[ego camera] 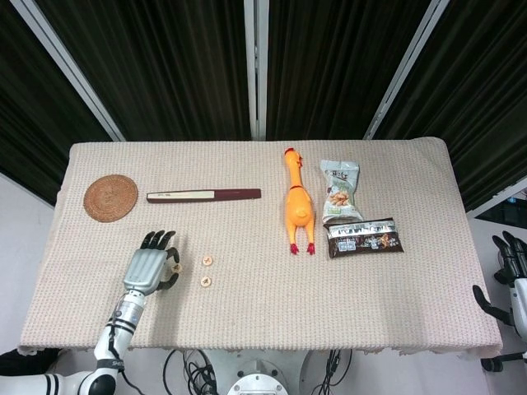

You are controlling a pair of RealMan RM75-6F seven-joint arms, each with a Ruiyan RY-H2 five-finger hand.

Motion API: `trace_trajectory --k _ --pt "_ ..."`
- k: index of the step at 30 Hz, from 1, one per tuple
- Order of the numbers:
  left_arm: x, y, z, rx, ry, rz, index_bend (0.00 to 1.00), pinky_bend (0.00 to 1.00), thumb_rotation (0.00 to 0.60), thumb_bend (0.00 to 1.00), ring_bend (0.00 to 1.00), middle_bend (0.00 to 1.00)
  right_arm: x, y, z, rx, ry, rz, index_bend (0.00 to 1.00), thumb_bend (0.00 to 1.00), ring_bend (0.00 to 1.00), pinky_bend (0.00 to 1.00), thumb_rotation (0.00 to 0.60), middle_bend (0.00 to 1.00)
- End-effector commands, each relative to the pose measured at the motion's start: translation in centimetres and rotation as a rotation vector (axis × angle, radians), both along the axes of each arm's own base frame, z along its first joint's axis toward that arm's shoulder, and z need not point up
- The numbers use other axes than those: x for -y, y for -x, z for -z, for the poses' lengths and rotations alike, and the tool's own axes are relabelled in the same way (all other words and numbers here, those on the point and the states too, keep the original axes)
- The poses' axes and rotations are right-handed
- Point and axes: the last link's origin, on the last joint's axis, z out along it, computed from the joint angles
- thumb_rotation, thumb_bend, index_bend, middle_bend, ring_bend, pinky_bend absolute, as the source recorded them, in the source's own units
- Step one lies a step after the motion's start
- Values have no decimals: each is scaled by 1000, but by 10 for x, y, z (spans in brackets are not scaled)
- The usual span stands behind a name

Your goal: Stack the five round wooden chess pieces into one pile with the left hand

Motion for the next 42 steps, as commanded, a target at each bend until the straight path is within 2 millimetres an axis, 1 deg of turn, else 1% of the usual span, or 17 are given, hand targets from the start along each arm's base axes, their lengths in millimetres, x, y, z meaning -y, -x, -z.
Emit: trace_trajectory --k 1,18,30,36,40,42 --pt "1 2 3 -1 9 4 530 0 600 304 0 69 0 1 -2 3 7 3 0 258 0 0 600 0" --pt "-4 7 7 -13 11 -9 524 0 600 304 0 69 -1 2 -5 9 11 6 0 258 0 0 600 0" --pt "-4 8 4 -10 15 -17 441 0 600 304 0 69 0 1 -3 5 2 8 0 258 0 0 600 0" --pt "-4 8 5 -11 19 -16 430 0 600 304 0 69 -1 1 -2 4 2 9 0 258 0 0 600 0" --pt "-3 5 4 -3 24 -14 422 0 600 304 0 69 -1 1 -2 5 3 10 0 259 0 0 600 0" --pt "-2 1 1 10 18 -4 409 0 600 303 0 67 -1 1 -3 5 5 9 0 259 0 0 600 0"
